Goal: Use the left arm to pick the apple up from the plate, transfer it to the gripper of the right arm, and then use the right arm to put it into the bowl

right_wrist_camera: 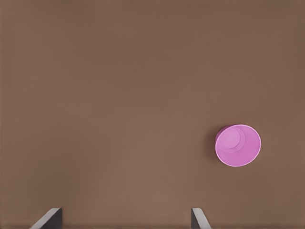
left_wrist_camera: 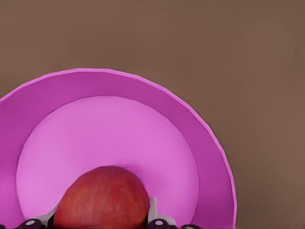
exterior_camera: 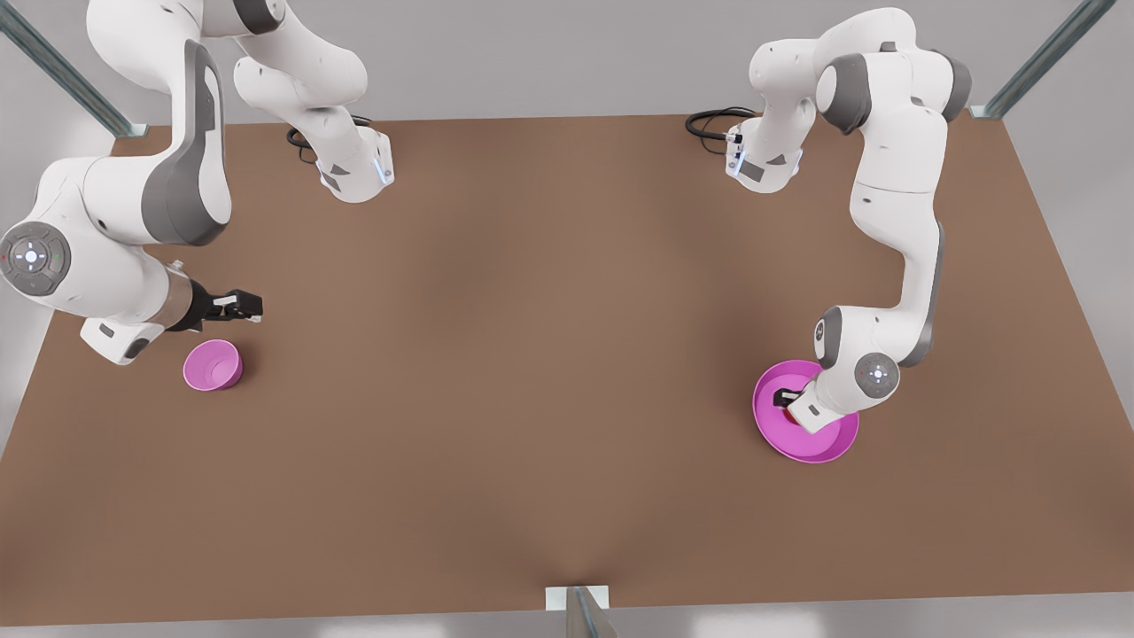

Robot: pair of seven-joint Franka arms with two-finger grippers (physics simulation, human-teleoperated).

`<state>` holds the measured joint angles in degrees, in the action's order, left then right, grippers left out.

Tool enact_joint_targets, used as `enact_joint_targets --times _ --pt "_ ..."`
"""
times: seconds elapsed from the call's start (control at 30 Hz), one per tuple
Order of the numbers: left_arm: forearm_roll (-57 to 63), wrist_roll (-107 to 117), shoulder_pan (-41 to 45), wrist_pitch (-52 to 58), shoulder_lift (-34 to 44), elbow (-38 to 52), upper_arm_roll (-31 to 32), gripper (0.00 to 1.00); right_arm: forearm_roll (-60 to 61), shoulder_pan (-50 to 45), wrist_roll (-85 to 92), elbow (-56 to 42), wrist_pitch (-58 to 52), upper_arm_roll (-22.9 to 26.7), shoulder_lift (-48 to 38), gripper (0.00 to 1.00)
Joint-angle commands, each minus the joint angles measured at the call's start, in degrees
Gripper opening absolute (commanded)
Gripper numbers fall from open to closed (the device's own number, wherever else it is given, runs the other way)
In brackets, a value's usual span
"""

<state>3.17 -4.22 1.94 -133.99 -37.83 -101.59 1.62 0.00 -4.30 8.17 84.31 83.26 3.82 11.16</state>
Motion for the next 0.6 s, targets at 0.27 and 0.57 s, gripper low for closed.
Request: enact_joint_targets --times 0.27,0.57 --pt "-1.85 1.41 0.08 5.93 4.25 0.34 0.4 0.75 0.18 -0.01 0.53 -0.29 -0.03 -0.04 0.09 1.0" --pt "-39.99 8.88 1.75 26.15 -5.76 27.75 22.45 0.75 31.36 4.03 34.62 -14.96 -0.56 0.05 23.63 1.0"
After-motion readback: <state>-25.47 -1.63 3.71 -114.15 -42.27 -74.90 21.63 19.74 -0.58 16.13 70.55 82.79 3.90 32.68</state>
